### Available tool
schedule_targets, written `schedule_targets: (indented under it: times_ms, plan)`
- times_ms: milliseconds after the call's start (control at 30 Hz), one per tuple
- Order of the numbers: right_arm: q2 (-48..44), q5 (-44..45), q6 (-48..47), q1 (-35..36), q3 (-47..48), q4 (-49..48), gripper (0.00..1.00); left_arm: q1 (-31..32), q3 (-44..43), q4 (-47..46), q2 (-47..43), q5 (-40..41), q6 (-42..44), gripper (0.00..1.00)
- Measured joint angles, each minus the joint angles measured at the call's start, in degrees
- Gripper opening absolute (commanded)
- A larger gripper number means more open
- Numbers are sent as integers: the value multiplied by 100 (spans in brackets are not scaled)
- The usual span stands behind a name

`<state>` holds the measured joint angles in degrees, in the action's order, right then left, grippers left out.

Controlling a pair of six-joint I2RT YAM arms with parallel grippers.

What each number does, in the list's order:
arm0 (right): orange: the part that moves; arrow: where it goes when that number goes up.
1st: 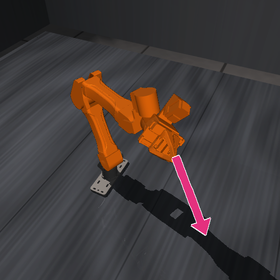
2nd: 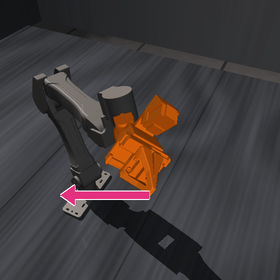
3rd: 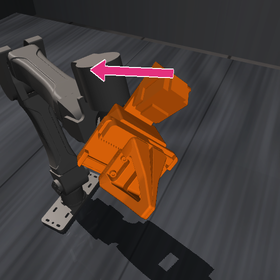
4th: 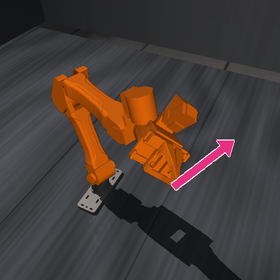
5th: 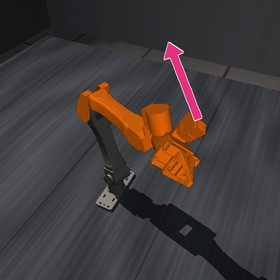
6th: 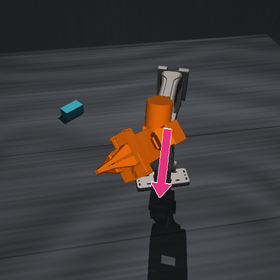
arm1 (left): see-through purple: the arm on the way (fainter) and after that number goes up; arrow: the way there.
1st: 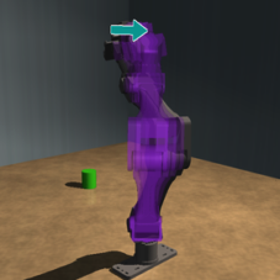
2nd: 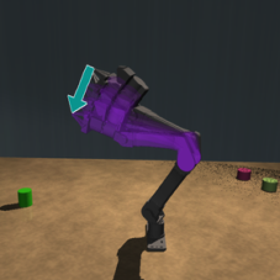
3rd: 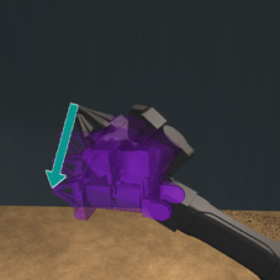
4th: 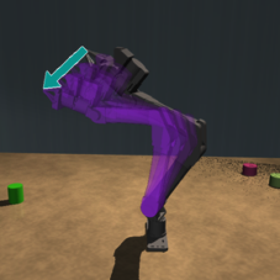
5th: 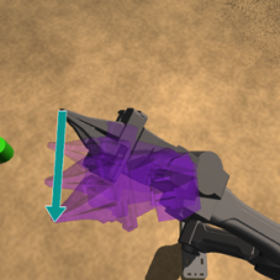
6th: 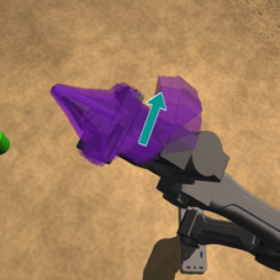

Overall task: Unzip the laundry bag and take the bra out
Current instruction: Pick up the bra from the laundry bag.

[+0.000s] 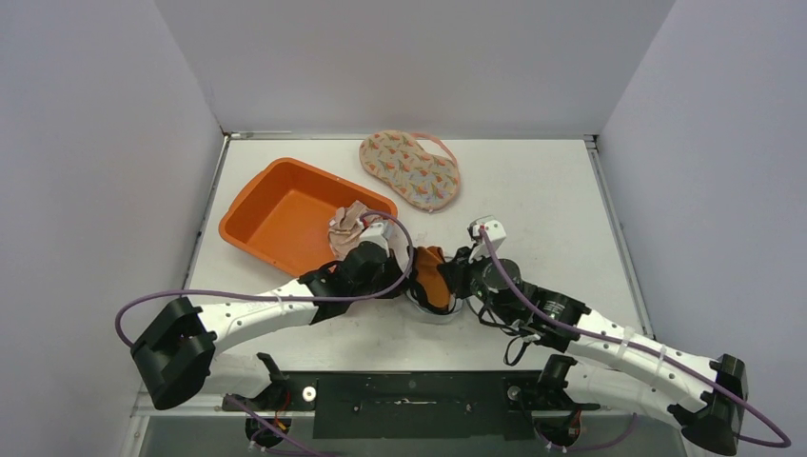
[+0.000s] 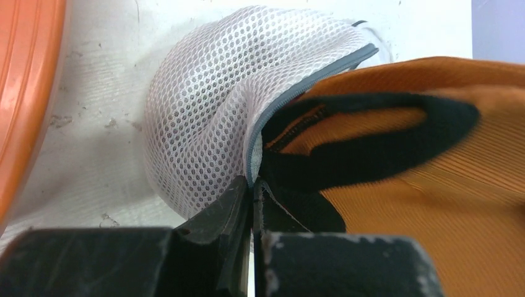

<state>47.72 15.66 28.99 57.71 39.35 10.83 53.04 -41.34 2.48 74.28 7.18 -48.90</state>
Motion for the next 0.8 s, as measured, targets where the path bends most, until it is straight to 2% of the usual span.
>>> schedule_targets:
  times_ms: [167,233,400,700,800]
  plan:
    - [153,0,256,-26,-197,133,5,0,81,-13,2,-20,-37,0]
    - [83,28,317,-44,-199,179,5,0,81,-11,-39,-17,-44,8]
    - [-140,109,319,-120,111,522,5,-11,83,20,-413,7,-72,36]
    - [-140,234,116,-153,1272,1034,5,-111,83,275,-1246,57,-153,60]
    - [-105,254,22,-153,1521,1174,5,-149,81,424,-1488,76,-151,73]
